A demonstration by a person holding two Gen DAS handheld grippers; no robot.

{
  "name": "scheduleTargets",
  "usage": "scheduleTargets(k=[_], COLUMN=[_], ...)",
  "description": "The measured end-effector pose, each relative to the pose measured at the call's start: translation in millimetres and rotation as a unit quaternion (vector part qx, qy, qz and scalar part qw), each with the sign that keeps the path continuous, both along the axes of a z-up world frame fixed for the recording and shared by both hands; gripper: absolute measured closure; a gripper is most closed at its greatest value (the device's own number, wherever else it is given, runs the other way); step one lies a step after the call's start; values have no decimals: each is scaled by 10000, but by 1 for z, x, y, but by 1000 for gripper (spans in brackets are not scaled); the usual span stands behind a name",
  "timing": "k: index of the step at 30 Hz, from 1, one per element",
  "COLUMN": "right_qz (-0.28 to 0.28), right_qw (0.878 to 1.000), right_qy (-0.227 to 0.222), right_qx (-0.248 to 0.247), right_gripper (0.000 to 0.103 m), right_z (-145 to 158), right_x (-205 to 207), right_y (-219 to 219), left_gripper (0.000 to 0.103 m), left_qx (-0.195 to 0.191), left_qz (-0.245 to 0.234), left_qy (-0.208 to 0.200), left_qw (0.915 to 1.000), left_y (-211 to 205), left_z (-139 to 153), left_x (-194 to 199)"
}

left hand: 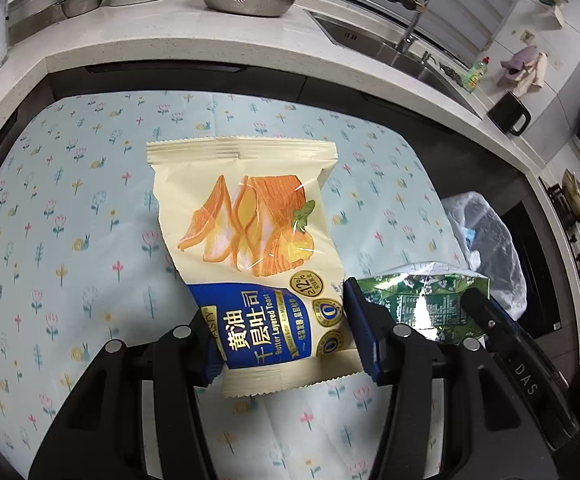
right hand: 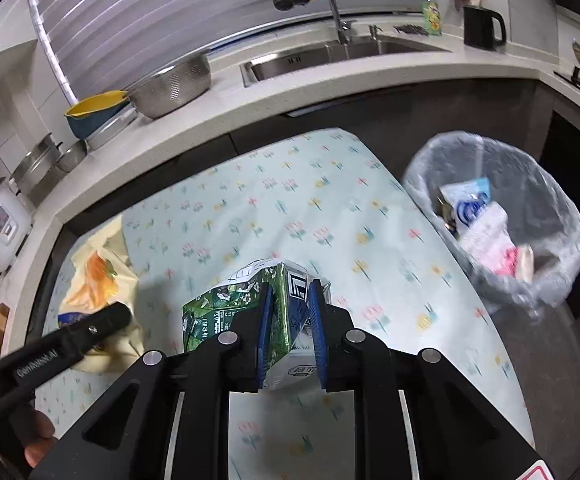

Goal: Collect trash
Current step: 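Grasp the butter toast snack bag with the left tool while the right tool grasps the green carton, then carry snack bag and green carton over the bin and drop both in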

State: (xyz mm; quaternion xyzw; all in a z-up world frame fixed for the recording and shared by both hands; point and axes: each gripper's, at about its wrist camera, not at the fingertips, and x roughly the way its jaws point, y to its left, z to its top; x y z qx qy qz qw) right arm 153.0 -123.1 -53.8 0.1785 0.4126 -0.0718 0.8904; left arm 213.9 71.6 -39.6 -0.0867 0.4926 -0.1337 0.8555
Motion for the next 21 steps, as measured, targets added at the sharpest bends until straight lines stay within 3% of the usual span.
scheduleTargets(k=[10, 21], right_qz=[43, 4], right_qw=[9996, 9999], right_qy=[258, -104], right_qx=[75, -72], right_gripper=[88, 89], right_z=[-14, 14], right_x=[-78, -104], right_y=[-9, -14], left_gripper=[53, 53], left_qx=[59, 146], left_qz=[-303, -378], left_qy=[210, 165], left_qw=[9993, 9990], left_y=[-15, -21], left_z=[-11, -4], left_x=[-55, -88])
